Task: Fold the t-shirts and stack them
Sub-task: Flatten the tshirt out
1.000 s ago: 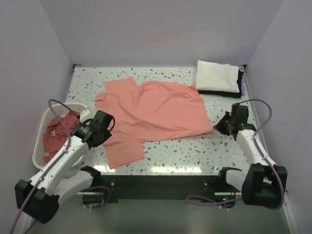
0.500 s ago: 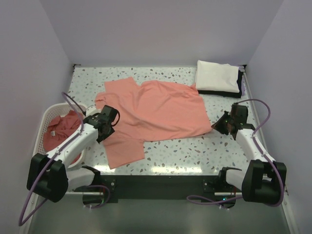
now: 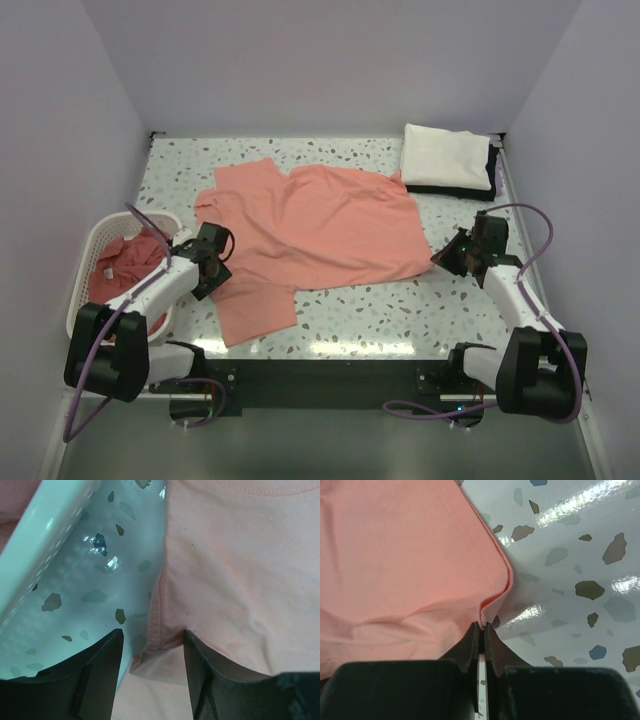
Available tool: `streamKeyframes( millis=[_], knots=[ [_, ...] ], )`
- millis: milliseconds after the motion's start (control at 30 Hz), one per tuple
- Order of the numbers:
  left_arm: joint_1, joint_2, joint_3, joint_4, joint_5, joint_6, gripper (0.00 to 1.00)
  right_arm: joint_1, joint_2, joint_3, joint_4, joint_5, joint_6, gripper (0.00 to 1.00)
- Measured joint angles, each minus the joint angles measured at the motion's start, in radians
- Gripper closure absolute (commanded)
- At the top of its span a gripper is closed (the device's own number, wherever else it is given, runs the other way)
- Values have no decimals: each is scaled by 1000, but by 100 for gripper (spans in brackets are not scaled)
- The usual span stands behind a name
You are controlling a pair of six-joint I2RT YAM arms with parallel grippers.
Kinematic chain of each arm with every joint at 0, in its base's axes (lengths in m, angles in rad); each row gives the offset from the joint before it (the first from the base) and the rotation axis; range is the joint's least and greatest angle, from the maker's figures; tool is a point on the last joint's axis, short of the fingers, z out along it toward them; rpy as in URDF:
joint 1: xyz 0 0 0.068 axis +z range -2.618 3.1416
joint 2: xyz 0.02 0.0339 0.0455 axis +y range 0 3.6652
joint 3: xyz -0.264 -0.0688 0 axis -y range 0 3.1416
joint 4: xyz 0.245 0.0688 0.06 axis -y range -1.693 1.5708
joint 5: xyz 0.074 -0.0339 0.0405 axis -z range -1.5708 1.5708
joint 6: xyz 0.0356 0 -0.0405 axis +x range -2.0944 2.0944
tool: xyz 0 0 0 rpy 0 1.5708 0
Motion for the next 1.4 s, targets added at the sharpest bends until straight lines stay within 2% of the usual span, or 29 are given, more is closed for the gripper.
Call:
streamKeyframes(
  millis=[133,233,267,300,333,500,767,967,1167,1400],
  knots=[
    [9,0,-16,43,7,2,53,0,8,0,5,-6,2,100],
    [10,0,-16,74,5,2,68,0,13,0,6,-10,3,100],
    [10,0,-16,80,4,2,81,0,13,0,6,-10,3,100],
    [11,0,-16,88,2,0,88,0,12,0,8,-11,3,100],
    [11,0,-15,92,0,5,100,0,13,0,8,-14,3,100],
    [13,-50,15,82,-19,36,100,0,12,0,8,-19,3,100],
    [14,-325,190,13,-66,93,100,0,-18,0,-8,-20,6,100],
    [15,-488,326,-20,-66,134,100,0,-104,39,-74,-27,23,100],
    [15,-532,539,-47,-37,164,100,0,-240,231,-185,-50,61,100],
    [15,-542,812,-75,11,181,100,0,-334,621,-352,-45,86,100]
  ],
)
